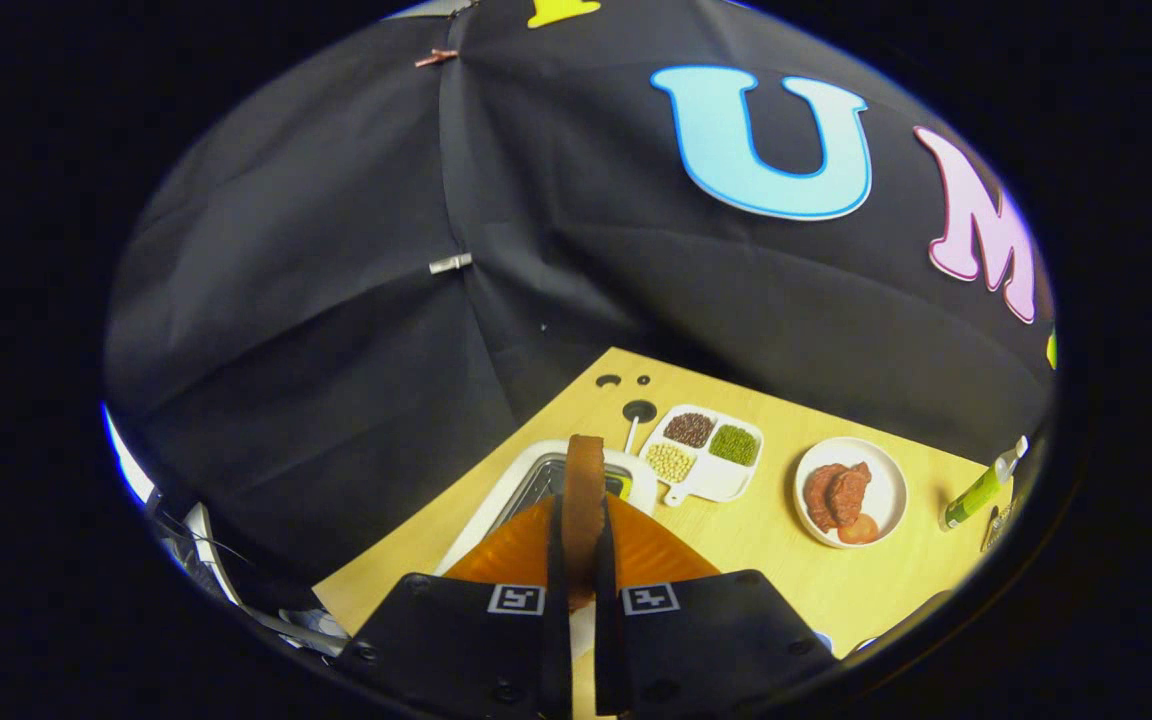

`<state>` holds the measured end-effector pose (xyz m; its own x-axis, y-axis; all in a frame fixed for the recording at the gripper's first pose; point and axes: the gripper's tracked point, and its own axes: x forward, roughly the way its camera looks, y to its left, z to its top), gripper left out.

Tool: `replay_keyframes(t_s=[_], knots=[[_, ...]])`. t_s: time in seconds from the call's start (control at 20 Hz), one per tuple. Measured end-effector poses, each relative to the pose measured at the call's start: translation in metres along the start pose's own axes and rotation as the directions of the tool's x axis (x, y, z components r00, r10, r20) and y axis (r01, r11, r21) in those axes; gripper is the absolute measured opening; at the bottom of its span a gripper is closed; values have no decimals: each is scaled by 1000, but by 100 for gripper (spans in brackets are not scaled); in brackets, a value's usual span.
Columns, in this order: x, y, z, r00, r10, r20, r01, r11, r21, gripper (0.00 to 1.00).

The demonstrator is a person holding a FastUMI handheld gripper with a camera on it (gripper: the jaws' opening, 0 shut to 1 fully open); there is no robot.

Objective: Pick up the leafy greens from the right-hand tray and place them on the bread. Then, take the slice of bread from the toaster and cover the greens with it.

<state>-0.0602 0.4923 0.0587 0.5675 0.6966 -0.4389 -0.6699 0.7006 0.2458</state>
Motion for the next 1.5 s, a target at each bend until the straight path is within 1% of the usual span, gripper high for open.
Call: replay_keyframes(t_s=[0.2,0.3,0.4,0.55,0.8,0.95,1.15,1.35,1.5], knots=[[-57,-31,32,994,-14,105,10,999,33,13],[-86,-50,39,989,-26,143,19,998,53,13],[-114,-72,38,984,-56,170,46,997,62,13],[-153,-109,16,980,-105,168,89,991,101,13],[-195,-156,-42,973,-162,166,127,971,203,13],[-210,-179,-77,969,-203,143,166,958,236,13],[-220,-195,-107,966,-226,127,183,940,288,13],[-208,-197,-137,968,-231,96,185,920,346,13],[-186,-187,-159,976,-206,71,159,895,417,13]])
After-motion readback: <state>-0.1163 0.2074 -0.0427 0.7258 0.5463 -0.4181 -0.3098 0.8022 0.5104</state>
